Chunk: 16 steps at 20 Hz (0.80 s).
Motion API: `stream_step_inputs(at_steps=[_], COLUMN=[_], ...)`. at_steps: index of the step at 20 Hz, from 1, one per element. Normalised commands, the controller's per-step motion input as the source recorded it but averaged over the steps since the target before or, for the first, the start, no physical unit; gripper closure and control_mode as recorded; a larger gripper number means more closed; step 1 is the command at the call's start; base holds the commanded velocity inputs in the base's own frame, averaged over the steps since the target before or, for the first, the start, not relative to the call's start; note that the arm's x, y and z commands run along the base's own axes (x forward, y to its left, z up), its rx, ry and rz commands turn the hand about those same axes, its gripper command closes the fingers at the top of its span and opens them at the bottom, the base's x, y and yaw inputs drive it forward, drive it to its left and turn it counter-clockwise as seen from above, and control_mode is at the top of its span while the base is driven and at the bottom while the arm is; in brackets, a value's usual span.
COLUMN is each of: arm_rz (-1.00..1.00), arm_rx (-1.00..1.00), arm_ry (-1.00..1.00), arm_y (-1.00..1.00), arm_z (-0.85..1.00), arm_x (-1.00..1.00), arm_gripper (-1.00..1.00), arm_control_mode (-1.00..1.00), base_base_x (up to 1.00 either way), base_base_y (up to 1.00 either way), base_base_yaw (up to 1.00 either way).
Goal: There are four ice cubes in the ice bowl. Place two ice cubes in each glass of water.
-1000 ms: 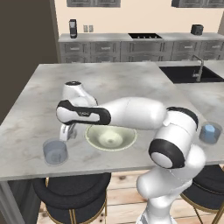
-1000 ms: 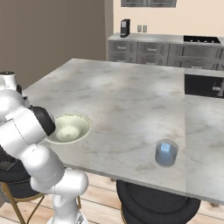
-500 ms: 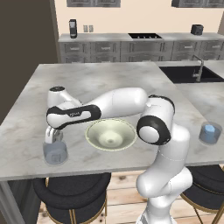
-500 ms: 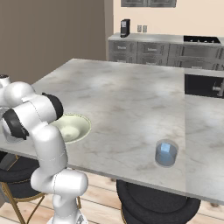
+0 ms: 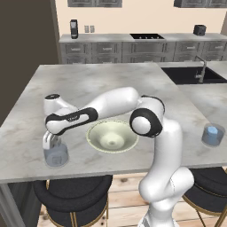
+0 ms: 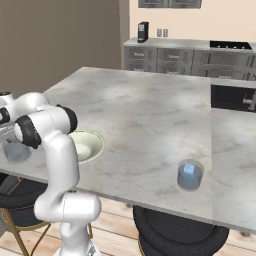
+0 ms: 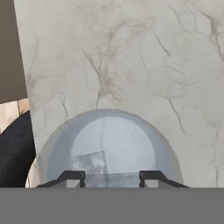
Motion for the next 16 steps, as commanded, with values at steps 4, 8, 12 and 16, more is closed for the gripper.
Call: stream_step_inputs(at_steps=[4,8,12,16], arm_rz=[0.00,0.00,0.00,0.00], arm_rx=[0.00,0.00,0.00,0.00], arm_ry=[0.04,0.01,0.00,0.00], arm_y=[0.00,0.00,0.00,0.00], arm_z=[-0.29,-0.26,-0.13,-0.02], arm_x=[0.03,0.01,0.10,0.05], arm_gripper=[1.00,1.00,1.00,-1.00], arm_control_mode=[-1.00,-1.00,-1.00,-1.00], base_base_x=[0.00,0.00,0.00,0.00], base_base_y=[0.00,0.00,0.00,0.00], base_base_yaw=[0.00,0.00,0.00,0.00])
